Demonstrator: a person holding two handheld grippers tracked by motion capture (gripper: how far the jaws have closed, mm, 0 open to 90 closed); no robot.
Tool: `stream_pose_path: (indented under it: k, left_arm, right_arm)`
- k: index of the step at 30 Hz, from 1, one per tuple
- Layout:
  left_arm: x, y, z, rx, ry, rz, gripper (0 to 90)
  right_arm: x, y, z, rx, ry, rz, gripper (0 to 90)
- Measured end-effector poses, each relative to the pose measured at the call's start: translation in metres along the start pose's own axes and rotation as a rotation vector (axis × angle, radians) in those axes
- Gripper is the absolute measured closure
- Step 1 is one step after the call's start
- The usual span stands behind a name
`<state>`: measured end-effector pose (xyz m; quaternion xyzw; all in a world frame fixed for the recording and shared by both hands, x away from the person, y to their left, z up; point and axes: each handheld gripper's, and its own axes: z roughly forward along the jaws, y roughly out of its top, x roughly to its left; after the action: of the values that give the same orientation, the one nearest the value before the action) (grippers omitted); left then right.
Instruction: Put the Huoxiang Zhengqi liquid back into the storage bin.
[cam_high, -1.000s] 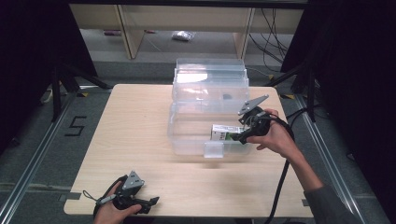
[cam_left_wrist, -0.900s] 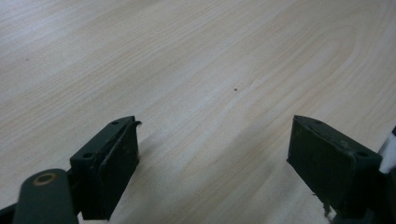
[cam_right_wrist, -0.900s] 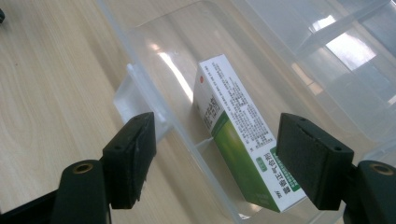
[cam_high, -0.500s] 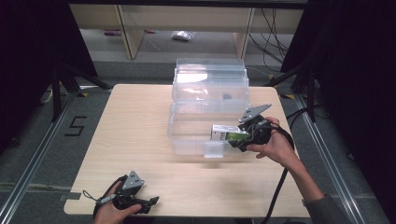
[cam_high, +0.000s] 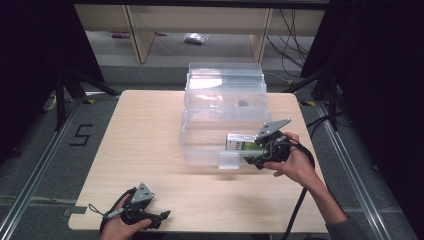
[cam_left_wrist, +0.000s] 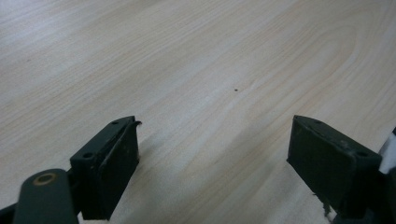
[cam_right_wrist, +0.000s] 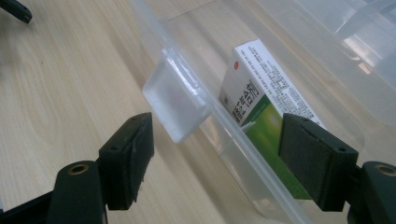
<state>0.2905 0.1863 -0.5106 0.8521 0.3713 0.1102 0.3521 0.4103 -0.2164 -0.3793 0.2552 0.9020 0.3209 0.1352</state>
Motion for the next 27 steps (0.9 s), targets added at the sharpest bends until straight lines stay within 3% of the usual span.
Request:
stream_pose_path:
  k: [3, 5, 6, 11, 14, 17, 19, 27]
  left_arm:
    - [0.0, 0.0, 0.0, -0.001, 0.002, -0.003, 15.9]
    - [-0.001, 0.0, 0.001, -0.013, 0.01, -0.017, 15.9]
    - [0.0, 0.0, -0.001, 0.0, 0.001, -0.001, 15.9]
    - [0.0, 0.0, 0.0, -0.006, 0.012, -0.008, 15.9]
    - [0.0, 0.0, -0.001, -0.001, 0.003, 0.0, 15.9]
    - [0.0, 0.0, 0.0, -0.015, 0.012, -0.012, 15.9]
    - [0.0, 0.0, 0.0, -0.008, 0.013, -0.007, 15.9]
    - [0.0, 0.0, 0.0, -0.007, 0.013, -0.009, 15.9]
  right_arm:
    - [0.004, -0.004, 0.0, -0.002, 0.008, 0.024, 27.6]
    - [0.006, -0.007, 0.001, -0.017, 0.005, 0.015, 27.3]
    - [0.008, -0.008, 0.0, -0.019, 0.004, 0.023, 27.2]
    - [0.013, -0.013, 0.001, -0.039, 0.001, 0.029, 26.3]
    - [0.019, -0.019, 0.002, -0.05, 0.003, 0.073, 25.8]
    - [0.02, -0.023, 0.003, -0.059, 0.008, 0.058, 25.7]
    - [0.023, -0.026, 0.006, -0.068, 0.011, 0.084, 25.5]
    - [0.025, -0.037, 0.008, -0.076, 0.015, 0.087, 25.5]
